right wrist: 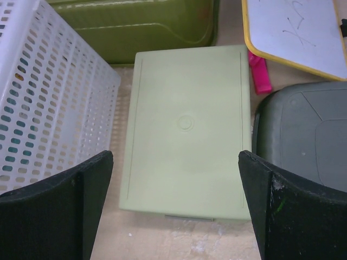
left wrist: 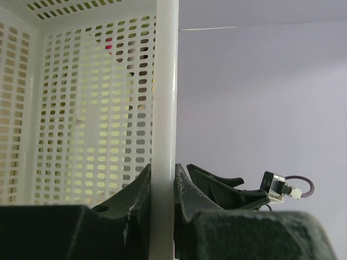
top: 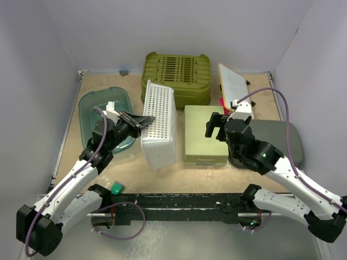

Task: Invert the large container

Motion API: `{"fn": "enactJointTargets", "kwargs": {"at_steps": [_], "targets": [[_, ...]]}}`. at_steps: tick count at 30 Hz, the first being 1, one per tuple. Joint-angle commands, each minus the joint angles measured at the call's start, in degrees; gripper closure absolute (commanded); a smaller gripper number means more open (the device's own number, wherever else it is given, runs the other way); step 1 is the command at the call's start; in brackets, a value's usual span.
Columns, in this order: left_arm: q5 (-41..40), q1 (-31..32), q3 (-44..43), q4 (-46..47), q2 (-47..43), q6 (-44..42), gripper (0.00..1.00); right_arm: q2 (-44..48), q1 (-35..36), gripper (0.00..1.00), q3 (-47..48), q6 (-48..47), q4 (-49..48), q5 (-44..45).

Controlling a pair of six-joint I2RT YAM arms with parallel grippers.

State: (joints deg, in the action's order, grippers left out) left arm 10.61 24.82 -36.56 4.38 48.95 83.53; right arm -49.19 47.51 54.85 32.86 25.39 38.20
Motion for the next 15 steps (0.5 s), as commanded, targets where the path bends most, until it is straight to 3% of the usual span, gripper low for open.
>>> {"fn": "enactJointTargets", "kwargs": {"at_steps": [1,10,15], "targets": [[-0.8,1.5,4.5,17.5,-2.2,7.9,1.0,-1.9,0.1,0.01,0.7,0.6,-1.2,3.3],[-3.4,1.6,16.4,15.2,-11.2,16.2,1.0,-1.3,0.0,0.01,-0.4,0.9,-0.9,1.5],[-4.4,1.6,16.6,3.8,-13.7,13.2,1.0,-1.5,0.1,0.01,-0.4,0.4,-1.5,1.3]]}}
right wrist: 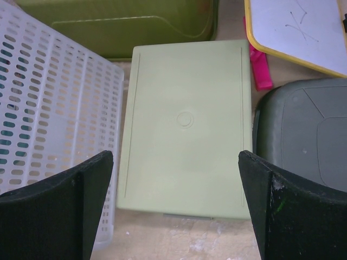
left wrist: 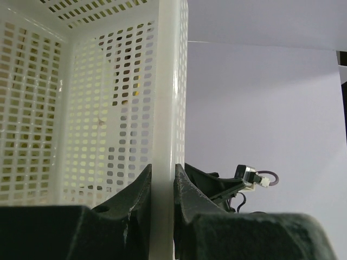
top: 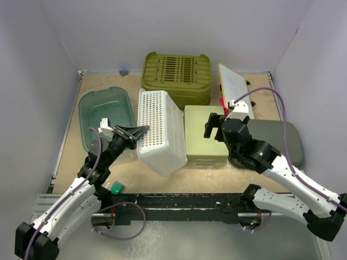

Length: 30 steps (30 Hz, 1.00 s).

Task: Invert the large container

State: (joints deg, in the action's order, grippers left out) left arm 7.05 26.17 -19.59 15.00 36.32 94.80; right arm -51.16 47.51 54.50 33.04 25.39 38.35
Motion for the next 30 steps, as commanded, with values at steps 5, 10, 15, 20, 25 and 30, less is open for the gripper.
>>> {"fn": "enactJointTargets", "kwargs": {"at_steps": [5,10,15,20,25,30], "targets": [[-4.4,0.3,-6.8,-24.2,2.0,-11.0,1.0,-0.3,0.1,0.01,-0.1,0.1,-2.0,0.6],[-9.2,0.3,-13.6,-36.5,6.6,-22.2,0.9,-0.4,0.1,0.01,-0.6,0.2,-2.4,-0.2],[-10.7,0.3,-16.6,-41.4,11.5,-28.1,0.66,-0.7,0.1,0.01,-0.5,0.0,-2.8,-0.6],[-12.1,0.3,-17.5,-44.4,14.3,-30.7,0.61,-0.9,0.1,0.01,-0.7,0.0,-3.2,-0.8],[-14.7,0.3,-19.2,-48.1,15.3,-33.1,0.6,-1.2,0.1,0.01,-0.8,-0.2,-3.4,-1.1],[-18.9,0.3,-25.5,-53.9,16.6,-37.7,0.45,-2.0,0.1,0.01,-0.7,-0.5,-4.3,-1.4]]}}
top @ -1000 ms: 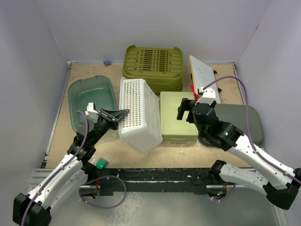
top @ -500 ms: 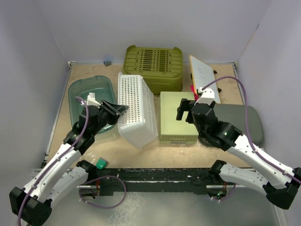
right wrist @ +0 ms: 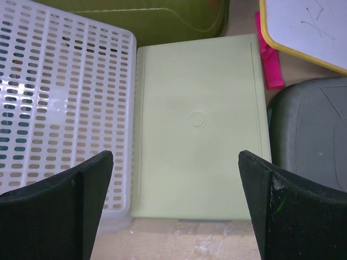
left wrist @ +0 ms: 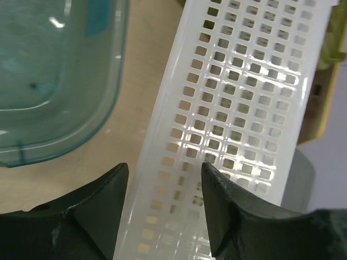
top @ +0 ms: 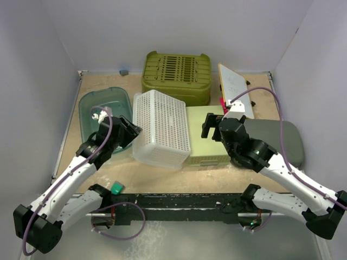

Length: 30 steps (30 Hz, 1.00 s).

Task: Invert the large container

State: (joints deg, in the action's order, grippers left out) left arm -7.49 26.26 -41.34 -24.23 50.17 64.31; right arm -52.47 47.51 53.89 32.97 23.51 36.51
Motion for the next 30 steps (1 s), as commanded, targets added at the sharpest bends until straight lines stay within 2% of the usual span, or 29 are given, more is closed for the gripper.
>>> {"fn": "enactJointTargets", "kwargs": {"at_steps": [1,6,11,19,23,26,30], "targets": [[-5.3,0.2,-5.2,-16.1,3.2,-8.4,0.42,-0.8,0.1,0.01,0.0,-0.5,-2.6,0.2],[-9.9,0.2,-12.9,-22.8,5.3,-13.1,0.28,-1.4,0.1,0.01,-0.1,-0.4,-3.2,-0.4],[-15.5,0.1,-19.4,-27.4,6.4,-16.4,0.27,-1.4,0.1,0.01,-0.1,-0.3,-3.2,-0.8],[-35.1,-1.3,-31.4,-34.6,12.5,-20.9,0.27,-1.1,0.1,0.01,-0.3,-0.2,-3.5,-1.2],[-28.4,-15.1,-32.8,-30.9,18.6,-28.3,0.27,-0.8,0.1,0.01,0.2,-0.1,-2.6,-2.0],[-21.8,-22.2,-33.7,-27.0,23.4,-32.9,0.26,0.3,0.1,0.01,-0.1,-0.1,-2.0,-1.6],[-13.3,-32.2,-33.6,-23.3,30.1,-34.3,0.26,1.6,0.1,0.01,-0.3,0.1,-1.0,-1.1]]}}
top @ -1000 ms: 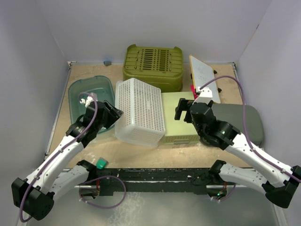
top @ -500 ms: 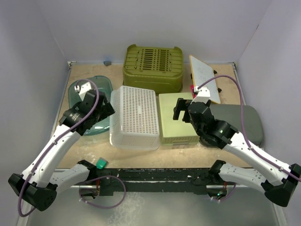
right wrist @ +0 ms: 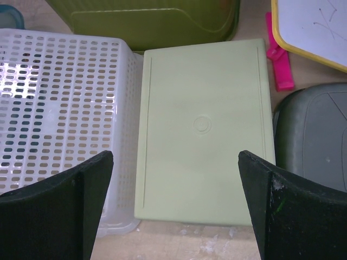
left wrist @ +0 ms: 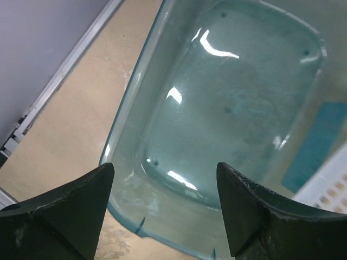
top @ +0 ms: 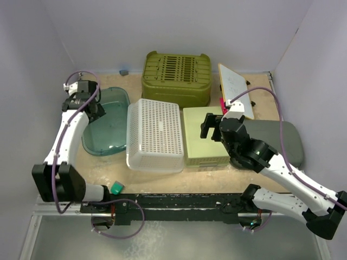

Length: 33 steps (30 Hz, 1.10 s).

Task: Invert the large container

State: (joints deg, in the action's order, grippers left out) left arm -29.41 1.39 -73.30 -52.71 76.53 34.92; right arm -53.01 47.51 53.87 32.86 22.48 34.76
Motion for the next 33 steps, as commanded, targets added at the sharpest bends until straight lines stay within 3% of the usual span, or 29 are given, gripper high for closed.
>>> {"fn": "enactJointTargets", "kwargs": {"at_steps": [1,7,11,20,29,33], "targets": [[10.3,-9.5,-0.7,6.7,4.6,-5.1,0.26,2.4,0.0,0.01,-0.3,0.4,0.4,0.8],[11.6,-16.3,3.5,12.9,8.7,-5.5,0.26,3.6,0.1,0.01,-0.9,0.7,1.1,1.0],[19.2,-21.9,6.7,18.5,10.7,-6.8,0.29,3.4,0.1,0.01,-0.8,0.5,1.2,0.7],[19.9,-22.6,4.8,19.6,16.5,-10.9,0.35,2.9,0.1,0.01,-0.9,0.2,1.1,-0.4],[21.5,-22.6,5.3,20.9,18.5,-12.0,0.58,3.0,0.1,0.01,-0.6,0.3,1.7,0.4],[22.0,-22.5,3.5,20.0,17.5,-12.0,0.89,3.0,0.1,0.01,-0.5,0.3,1.6,0.6]]}}
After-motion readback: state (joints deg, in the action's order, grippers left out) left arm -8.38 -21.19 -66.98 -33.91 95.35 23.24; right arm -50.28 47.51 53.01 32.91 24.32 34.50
